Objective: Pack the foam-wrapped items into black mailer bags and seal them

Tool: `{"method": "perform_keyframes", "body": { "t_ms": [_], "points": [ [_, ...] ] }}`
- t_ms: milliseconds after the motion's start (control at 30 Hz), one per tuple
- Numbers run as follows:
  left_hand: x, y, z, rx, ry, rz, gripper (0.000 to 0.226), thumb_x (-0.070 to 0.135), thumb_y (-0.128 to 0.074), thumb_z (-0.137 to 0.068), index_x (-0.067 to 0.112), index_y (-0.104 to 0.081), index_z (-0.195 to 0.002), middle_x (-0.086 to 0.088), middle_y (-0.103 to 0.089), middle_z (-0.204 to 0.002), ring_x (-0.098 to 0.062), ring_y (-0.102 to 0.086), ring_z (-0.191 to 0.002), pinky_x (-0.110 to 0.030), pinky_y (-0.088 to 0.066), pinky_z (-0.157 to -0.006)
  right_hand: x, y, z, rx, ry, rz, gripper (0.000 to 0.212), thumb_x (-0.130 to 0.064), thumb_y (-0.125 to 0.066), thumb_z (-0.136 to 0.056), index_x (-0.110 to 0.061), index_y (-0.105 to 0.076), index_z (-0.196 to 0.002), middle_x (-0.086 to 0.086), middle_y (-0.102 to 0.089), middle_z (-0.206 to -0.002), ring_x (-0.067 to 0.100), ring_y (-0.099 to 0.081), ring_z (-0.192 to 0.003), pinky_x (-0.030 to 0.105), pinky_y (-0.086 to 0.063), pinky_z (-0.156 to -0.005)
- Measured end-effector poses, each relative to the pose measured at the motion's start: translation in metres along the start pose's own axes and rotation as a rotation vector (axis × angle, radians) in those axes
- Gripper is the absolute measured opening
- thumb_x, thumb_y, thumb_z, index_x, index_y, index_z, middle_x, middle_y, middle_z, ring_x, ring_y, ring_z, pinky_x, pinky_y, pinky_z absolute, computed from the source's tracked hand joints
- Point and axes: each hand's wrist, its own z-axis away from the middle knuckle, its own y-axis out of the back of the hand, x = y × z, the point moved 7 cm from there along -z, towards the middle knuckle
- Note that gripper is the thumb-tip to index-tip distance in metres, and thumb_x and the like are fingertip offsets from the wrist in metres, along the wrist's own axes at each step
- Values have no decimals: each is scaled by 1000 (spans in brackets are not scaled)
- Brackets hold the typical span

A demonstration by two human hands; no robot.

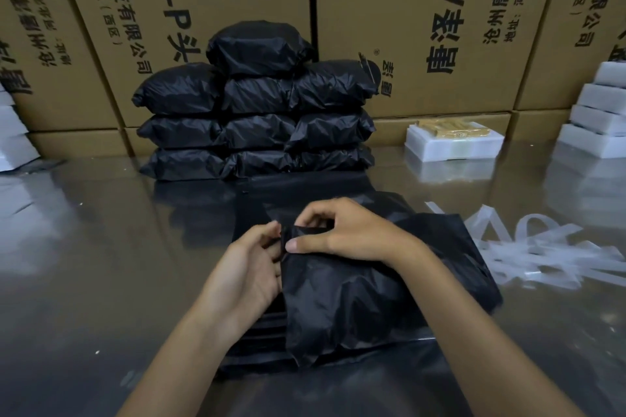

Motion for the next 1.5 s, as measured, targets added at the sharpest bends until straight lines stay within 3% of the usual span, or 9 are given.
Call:
{"method": "perform_keyframes", "body": {
  "t_ms": [167,333,500,633,900,1100,1300,1400,1500],
  "points": [
    [6,2,-1,-112,-7,-10,50,4,-53,-80,-5,-56,-130,-29,-56,-133,-36,-58,-114,-41,-52,-97,-1,11,-1,-80,-10,-187,18,-22,-83,-82,-12,-73,-92,-6,-62,-71,4,-56,-65,14,-43,-63],
    [9,5,-2,-108,-34,41,60,2,-72,-71,1,-57,-129,-23,-63,-125,-28,-68,-105,-33,-59,-82,-3,20,-1,-107,3,-225,9,-11,-76,-87,-9,-68,-91,10,-55,-78,19,-47,-73,21,-37,-65],
    [12,9,-1,9,-76,16,37,6,-85,-53,10,-79,-89,-13,-69,-97,-20,-72,-82,-27,-59,-71,-2,31,-1,-72,24,-148,9,-10,-76,-88,-9,-67,-89,4,-57,-70,15,-47,-65,20,-36,-59],
    [8,1,1,-33,-40,-8,45,9,-81,-62,5,-76,-106,-18,-69,-118,-25,-71,-102,-29,-58,-77,-4,29,-4,-63,28,-86,10,-9,-75,-87,-12,-66,-85,-5,-57,-62,6,-49,-55,14,-39,-54],
    [6,-4,4,-44,-19,1,38,19,-75,-69,8,-77,-105,-18,-70,-117,-25,-71,-103,-30,-59,-79,-9,25,-3,-45,54,-113,10,-4,-71,-87,-11,-72,-94,0,-63,-79,7,-53,-68,11,-43,-63],
    [6,2,1,-5,-22,-58,47,24,-85,-63,6,-77,-105,-22,-67,-122,-30,-67,-113,-34,-58,-90,-23,12,-2,-82,121,-174,14,-16,-73,-90,-20,-76,-103,-5,-75,-104,3,-67,-98,15,-49,-89],
    [6,6,1,19,10,29,41,16,-79,-69,3,-74,-107,-21,-66,-118,-29,-67,-107,-37,-56,-95,-24,12,-3,-50,169,-201,6,-10,-71,-91,-7,-75,-95,7,-75,-99,15,-69,-95,27,-51,-91],
    [5,3,4,-6,33,93,59,12,-75,-72,-2,-61,-128,-20,-61,-121,-31,-60,-114,-40,-51,-100,-25,12,-4,-30,186,-211,6,-11,-72,-91,-8,-74,-95,6,-75,-98,9,-67,-90,24,-50,-88],
    [6,-1,7,-40,58,152,51,10,-70,-76,0,-61,-125,-18,-60,-120,-29,-63,-106,-38,-52,-96,-28,10,-5,-13,225,-193,5,-10,-71,-92,-8,-73,-96,6,-74,-97,6,-66,-88,18,-49,-84]
  ]
}}
